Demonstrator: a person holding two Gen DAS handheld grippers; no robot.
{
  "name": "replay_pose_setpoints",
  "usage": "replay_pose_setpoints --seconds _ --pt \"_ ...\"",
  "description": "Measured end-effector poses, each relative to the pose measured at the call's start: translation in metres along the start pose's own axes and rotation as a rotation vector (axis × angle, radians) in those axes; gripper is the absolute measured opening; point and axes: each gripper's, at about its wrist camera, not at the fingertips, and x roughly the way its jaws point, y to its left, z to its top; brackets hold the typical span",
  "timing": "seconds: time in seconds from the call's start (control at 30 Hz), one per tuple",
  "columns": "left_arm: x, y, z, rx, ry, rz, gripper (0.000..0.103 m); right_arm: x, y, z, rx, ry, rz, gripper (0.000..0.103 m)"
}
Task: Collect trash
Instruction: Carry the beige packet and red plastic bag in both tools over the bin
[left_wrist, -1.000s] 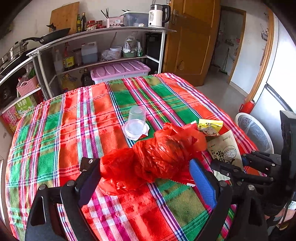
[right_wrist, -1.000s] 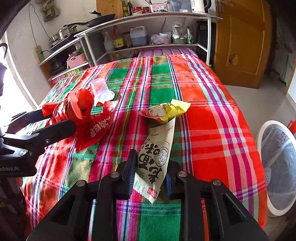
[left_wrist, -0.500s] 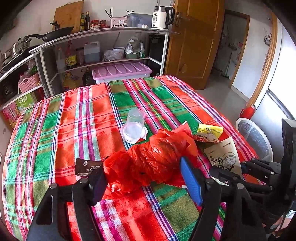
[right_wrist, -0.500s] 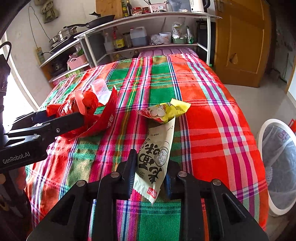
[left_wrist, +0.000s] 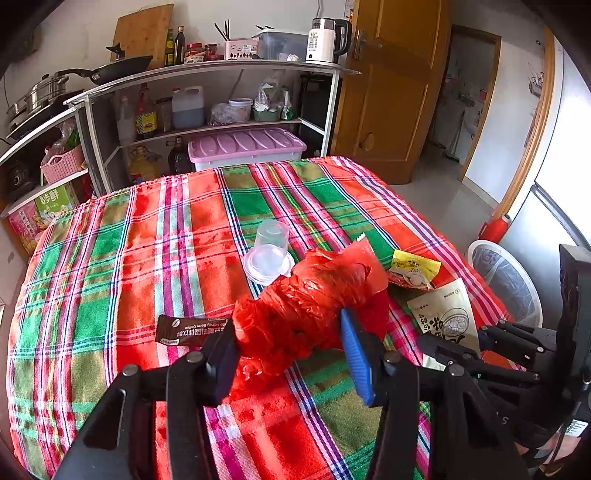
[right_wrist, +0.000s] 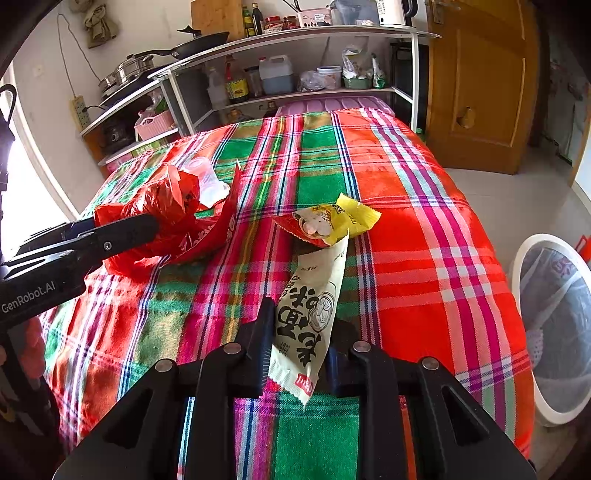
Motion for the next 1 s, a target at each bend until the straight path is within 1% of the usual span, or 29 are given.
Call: replay_pose_setpoints --seconds 0.23,0.37,0.5,0.8,1.0 --pt "-0.005 -0.006 0.001 0.010 -0.014 -0.003 0.051 -0.005 -0.003 -0.001 0.005 -0.011 -0.001 0.024" --pt "-0.012 -0.007 0.002 0.004 -0.033 -0.001 0.051 -0.011 -0.005 -0.003 0.010 -0.032 0.012 0.024" --pt "-0.022 -0.010 0.003 0.003 -0.046 -0.003 0.051 -0.022 -0.006 -0.003 0.007 -0.055 0.008 0.024" --pt "-0.041 -0.036 0.005 0.036 -0.082 -0.025 0.051 -0.049 -0.014 -0.008 0.015 -0.099 0.007 0.024" --pt "-0.049 -0.055 0.005 0.056 -0.101 -0.039 0.051 -0.069 -0.028 -0.013 0.036 -0.132 -0.005 0.024"
